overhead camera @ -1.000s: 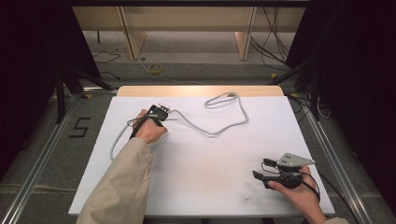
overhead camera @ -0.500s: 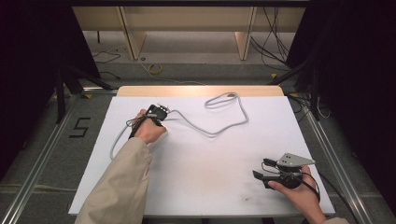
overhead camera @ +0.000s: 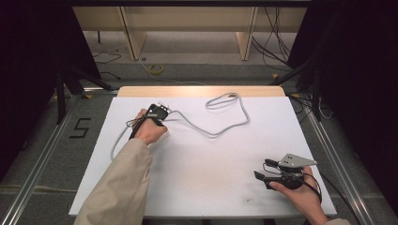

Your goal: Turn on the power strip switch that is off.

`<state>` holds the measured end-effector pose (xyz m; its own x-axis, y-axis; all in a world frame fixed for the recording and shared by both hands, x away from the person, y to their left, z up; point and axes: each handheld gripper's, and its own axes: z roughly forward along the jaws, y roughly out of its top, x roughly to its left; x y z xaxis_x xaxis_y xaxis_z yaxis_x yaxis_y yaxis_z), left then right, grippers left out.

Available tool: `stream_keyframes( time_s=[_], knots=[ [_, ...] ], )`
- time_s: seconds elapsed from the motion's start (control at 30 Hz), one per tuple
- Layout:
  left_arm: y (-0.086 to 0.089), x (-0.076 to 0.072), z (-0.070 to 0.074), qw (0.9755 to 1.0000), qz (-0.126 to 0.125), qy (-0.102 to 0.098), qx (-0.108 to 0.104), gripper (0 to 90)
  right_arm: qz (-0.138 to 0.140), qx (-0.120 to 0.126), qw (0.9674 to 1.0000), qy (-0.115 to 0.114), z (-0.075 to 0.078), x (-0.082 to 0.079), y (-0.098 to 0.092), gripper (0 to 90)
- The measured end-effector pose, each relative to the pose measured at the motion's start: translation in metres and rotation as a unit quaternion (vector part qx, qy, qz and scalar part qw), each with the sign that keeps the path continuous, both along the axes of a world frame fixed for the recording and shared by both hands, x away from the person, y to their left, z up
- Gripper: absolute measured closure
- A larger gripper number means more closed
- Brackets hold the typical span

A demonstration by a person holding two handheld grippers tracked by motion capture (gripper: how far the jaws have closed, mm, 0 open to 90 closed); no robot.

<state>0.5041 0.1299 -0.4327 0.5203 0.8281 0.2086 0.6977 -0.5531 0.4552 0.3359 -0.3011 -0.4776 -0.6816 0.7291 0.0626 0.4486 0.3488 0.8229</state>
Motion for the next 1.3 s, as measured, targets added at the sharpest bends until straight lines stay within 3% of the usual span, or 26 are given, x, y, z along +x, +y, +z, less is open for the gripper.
stream_keyframes(
  time_s=[1.3],
  knots=[
    [-0.019,-0.022,0.023,0.9987,-0.031,-0.029,-0.029,89.7,-0.002,-0.003,1.0,0.001,0.0,0.001,0.0,31.9]
  ],
)
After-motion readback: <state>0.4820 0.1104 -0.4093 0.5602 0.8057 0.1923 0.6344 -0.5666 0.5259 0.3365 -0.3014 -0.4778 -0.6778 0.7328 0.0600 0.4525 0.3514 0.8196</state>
